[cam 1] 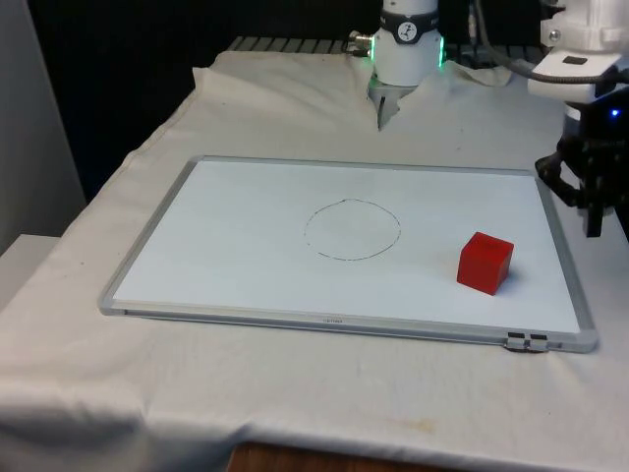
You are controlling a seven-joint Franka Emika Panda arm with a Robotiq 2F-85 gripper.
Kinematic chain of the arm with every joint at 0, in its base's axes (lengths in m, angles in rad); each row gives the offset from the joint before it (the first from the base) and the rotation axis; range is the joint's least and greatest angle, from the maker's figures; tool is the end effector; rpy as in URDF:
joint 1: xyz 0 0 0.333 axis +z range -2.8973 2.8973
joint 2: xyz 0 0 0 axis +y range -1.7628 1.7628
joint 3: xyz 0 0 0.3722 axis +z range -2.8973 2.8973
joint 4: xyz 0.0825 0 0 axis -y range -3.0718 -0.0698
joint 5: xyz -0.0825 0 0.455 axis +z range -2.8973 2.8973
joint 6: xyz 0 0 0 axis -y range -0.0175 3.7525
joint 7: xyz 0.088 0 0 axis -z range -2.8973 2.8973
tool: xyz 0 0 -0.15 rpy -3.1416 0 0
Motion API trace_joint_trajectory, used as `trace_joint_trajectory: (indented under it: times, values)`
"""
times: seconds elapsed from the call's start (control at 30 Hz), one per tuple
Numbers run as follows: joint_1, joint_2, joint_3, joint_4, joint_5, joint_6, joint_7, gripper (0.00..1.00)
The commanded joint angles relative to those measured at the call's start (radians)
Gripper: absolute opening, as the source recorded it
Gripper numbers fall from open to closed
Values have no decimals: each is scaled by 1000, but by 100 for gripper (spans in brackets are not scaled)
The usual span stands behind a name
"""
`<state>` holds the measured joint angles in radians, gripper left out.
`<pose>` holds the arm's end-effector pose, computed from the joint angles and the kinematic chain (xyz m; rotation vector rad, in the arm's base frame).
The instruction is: Push the cube into the marked area.
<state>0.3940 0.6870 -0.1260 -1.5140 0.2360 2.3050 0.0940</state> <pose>0.7834 0.2435 0.2306 -3.0134 -0.0876 -0.1370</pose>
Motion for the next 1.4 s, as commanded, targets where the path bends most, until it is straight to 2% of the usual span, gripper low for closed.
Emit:
trace_joint_trajectory:
  times: [0.0, 0.03, 0.07, 0.1, 0.27, 0.6, 0.67, 0.97, 1.0, 1.2, 1.37]
  values:
    - [6, 6, -7, -3, -9, 18, 17, 0]
    - [4, 13, -6, -7, -16, 32, 28, 0]
    - [0, 9, 0, -4, -15, 17, 22, 0]
    - [3, 16, -5, -9, -19, 38, 33, 0]
    - [0, 36, -6, -17, -22, 73, 51, 0]
    - [-12, 85, -12, -27, -25, 139, 84, 0]
    - [-14, 88, -9, -23, -23, 132, 78, 0]
    - [-15, 70, -50, -29, -28, 117, 87, 0]
    - [-15, 77, -46, -23, -25, 122, 84, 0]
    - [-15, 68, -75, -40, -47, 104, 83, 0]
    - [-19, 73, -80, -51, -49, 97, 78, 0]
